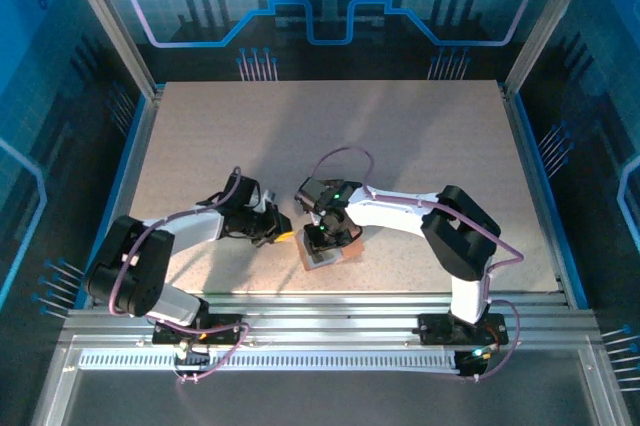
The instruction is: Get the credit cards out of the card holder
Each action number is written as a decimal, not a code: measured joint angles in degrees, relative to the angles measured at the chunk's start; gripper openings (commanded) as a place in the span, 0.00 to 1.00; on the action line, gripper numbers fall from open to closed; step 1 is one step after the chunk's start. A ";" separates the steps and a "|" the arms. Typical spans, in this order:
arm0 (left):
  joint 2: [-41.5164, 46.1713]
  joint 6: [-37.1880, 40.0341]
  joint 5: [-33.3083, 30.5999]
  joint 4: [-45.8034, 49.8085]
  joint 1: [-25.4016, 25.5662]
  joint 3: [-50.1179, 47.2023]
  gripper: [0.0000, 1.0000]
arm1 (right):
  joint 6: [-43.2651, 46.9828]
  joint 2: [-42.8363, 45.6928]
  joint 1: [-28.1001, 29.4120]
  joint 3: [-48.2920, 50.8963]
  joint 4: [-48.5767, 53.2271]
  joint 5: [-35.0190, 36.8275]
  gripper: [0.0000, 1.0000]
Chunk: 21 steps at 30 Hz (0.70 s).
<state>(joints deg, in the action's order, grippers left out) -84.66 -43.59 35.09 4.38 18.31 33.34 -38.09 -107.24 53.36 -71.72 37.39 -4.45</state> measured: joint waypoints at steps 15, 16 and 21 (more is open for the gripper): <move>-6.01 -7.98 2.60 -10.36 4.61 -1.31 0.00 | 0.13 0.66 0.00 0.04 0.72 1.07 0.34; -6.75 -9.09 2.84 -11.65 4.76 -1.70 0.00 | 0.13 0.68 0.00 0.04 0.74 1.07 0.33; -7.91 -11.63 3.43 -15.10 4.85 -2.12 0.00 | 0.13 0.74 0.00 0.11 0.68 1.07 0.33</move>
<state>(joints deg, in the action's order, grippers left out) -92.58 -55.22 38.52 -10.72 23.16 31.22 -37.95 -106.50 53.36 -71.61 38.06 -3.38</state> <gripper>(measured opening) 0.040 0.333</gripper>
